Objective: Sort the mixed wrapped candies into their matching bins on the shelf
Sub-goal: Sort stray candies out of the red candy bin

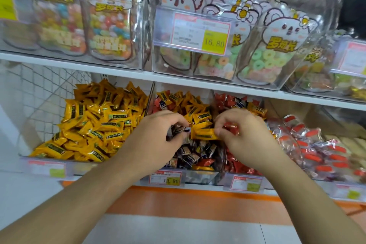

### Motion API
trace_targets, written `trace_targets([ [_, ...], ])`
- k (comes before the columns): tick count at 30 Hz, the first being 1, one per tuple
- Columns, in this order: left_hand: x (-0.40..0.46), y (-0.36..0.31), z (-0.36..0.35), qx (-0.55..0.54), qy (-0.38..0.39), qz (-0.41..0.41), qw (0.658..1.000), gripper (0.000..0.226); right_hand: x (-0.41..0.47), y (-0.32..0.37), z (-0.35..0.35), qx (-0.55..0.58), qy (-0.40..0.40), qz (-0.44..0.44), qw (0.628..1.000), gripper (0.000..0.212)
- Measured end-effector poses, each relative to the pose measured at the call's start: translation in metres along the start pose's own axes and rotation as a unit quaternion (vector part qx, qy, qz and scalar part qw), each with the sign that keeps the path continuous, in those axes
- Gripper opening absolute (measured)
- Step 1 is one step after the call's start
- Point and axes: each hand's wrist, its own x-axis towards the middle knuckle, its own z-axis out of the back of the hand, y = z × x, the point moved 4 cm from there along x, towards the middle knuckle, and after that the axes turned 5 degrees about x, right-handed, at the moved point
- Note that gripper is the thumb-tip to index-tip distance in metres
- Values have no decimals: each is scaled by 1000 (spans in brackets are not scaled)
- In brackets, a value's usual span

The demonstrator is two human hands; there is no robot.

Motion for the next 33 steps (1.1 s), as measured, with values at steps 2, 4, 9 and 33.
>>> trace_targets([
  [2, -2, -4, 5, -11, -2, -10, 1000, 37, -1, 14, 6, 62, -12, 2, 998, 17],
  [4, -4, -7, 11, -10, 8, -20, 1000, 52, 0, 31, 1, 118, 0, 13, 993, 16],
  [9, -9, -3, 36, 54, -25, -22, 998, 23, 9, 47, -19, 217, 21, 16, 976, 10],
  [33, -9, 27, 37, 52, -15, 27, 998, 31, 20, 13, -20, -66, 35, -27, 997, 22],
])
